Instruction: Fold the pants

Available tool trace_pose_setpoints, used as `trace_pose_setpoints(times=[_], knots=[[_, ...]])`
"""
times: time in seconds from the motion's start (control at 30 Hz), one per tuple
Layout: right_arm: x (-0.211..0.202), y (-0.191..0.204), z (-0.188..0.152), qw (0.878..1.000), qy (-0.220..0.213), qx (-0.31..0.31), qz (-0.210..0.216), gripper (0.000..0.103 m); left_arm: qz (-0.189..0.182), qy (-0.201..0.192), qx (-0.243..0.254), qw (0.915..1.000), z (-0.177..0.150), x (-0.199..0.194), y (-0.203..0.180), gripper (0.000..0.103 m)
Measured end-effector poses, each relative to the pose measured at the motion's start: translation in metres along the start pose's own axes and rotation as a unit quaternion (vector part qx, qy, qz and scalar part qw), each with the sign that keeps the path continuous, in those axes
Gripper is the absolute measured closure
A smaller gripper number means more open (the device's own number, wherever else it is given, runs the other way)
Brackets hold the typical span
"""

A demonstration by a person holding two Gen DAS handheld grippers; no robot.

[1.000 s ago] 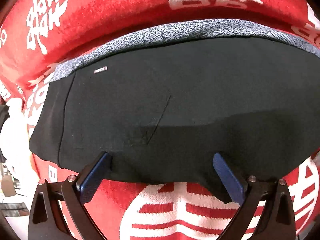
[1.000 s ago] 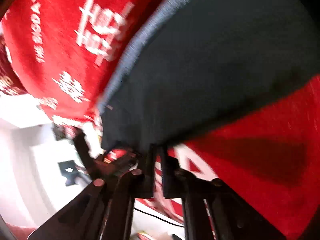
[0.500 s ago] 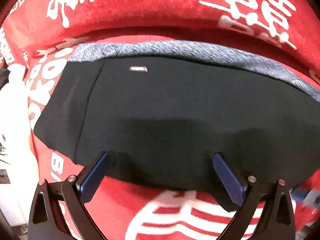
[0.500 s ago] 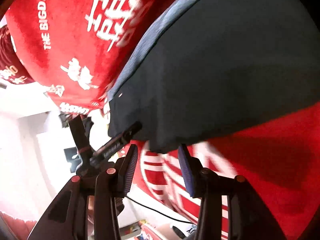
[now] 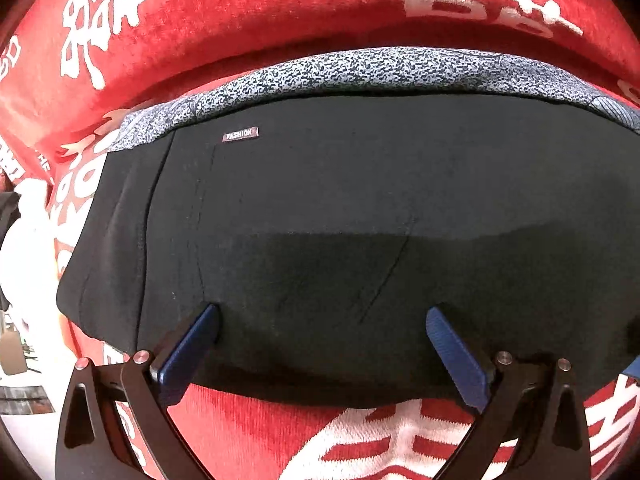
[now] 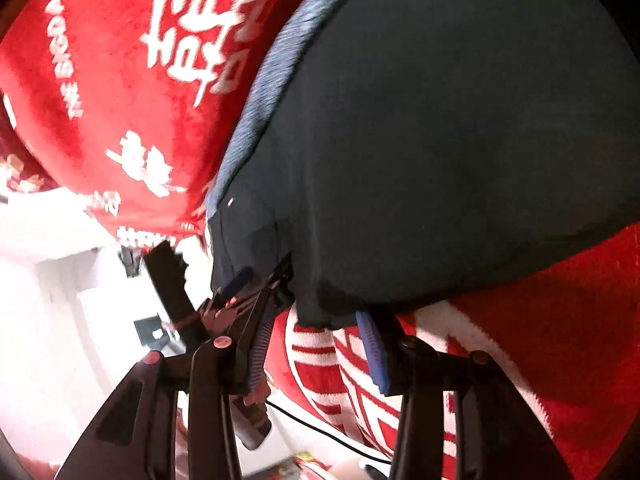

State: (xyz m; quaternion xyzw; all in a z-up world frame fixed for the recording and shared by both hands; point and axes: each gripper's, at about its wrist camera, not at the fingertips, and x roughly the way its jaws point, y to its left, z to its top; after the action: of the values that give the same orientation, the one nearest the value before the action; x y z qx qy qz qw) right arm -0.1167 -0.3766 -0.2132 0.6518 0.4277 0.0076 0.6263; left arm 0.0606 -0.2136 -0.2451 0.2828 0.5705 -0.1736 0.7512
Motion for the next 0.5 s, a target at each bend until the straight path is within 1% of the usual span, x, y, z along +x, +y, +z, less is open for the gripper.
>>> trace_pose_setpoints(times=[0.03,0.07,0.1,0.13,0.17,0.2,0.23,0.27,0.33,0.4,0.43,0.47,0.5], knots=[[0.001,-0.003,0.002,1.0,-0.005,0.018,0.005,0.065,0.0,-0.002,0.001,1.0,0.006,0.009,0.014,0.0],[0.0,-0.001,0.004,1.0,-0.01,0.018,-0.006,0.092,0.0,-0.002,0.001,1.0,0.008,0.008,0.014,0.0],[-0.001,0.004,0.006,1.0,-0.01,0.007,-0.011,0.095,-0.001,-0.001,0.0,1.0,0.008,0.004,0.008,0.0],[-0.006,0.016,0.005,1.0,-0.015,-0.019,-0.009,0.095,-0.007,0.002,-0.003,1.0,0.009,0.002,0.01,0.0],[-0.012,0.033,0.0,0.998,-0.017,-0.063,-0.024,0.096,-0.021,0.002,-0.015,0.9997,0.01,-0.004,0.016,0.0],[-0.016,0.044,-0.005,0.995,-0.017,-0.094,-0.038,0.096,-0.032,0.002,-0.026,0.9992,0.007,-0.015,0.011,0.0],[-0.02,0.052,-0.011,0.991,-0.019,-0.12,-0.052,0.096,-0.038,0.001,-0.032,0.9988,0.004,-0.018,0.013,0.0],[-0.021,0.055,-0.016,0.989,-0.016,-0.134,-0.067,0.096,-0.043,0.004,-0.036,0.9984,0.002,-0.023,0.015,0.0],[-0.015,0.047,-0.016,0.987,-0.01,-0.131,-0.096,0.096,-0.038,0.007,-0.036,0.9986,-0.002,-0.026,0.013,0.0],[-0.005,0.033,-0.014,0.982,0.003,-0.129,-0.136,0.097,-0.037,0.015,-0.03,0.9988,-0.005,-0.027,0.006,0.0],[-0.002,0.029,-0.013,0.98,0.01,-0.129,-0.148,0.097,-0.036,0.016,-0.026,0.9989,-0.006,-0.029,0.003,0.0],[-0.005,0.025,-0.012,0.983,0.014,-0.121,-0.138,0.097,-0.036,0.015,-0.02,0.999,-0.005,-0.032,-0.001,0.0],[-0.012,0.023,-0.012,0.984,0.015,-0.111,-0.142,0.096,-0.038,0.008,-0.015,0.9991,-0.003,-0.036,-0.004,0.0]])
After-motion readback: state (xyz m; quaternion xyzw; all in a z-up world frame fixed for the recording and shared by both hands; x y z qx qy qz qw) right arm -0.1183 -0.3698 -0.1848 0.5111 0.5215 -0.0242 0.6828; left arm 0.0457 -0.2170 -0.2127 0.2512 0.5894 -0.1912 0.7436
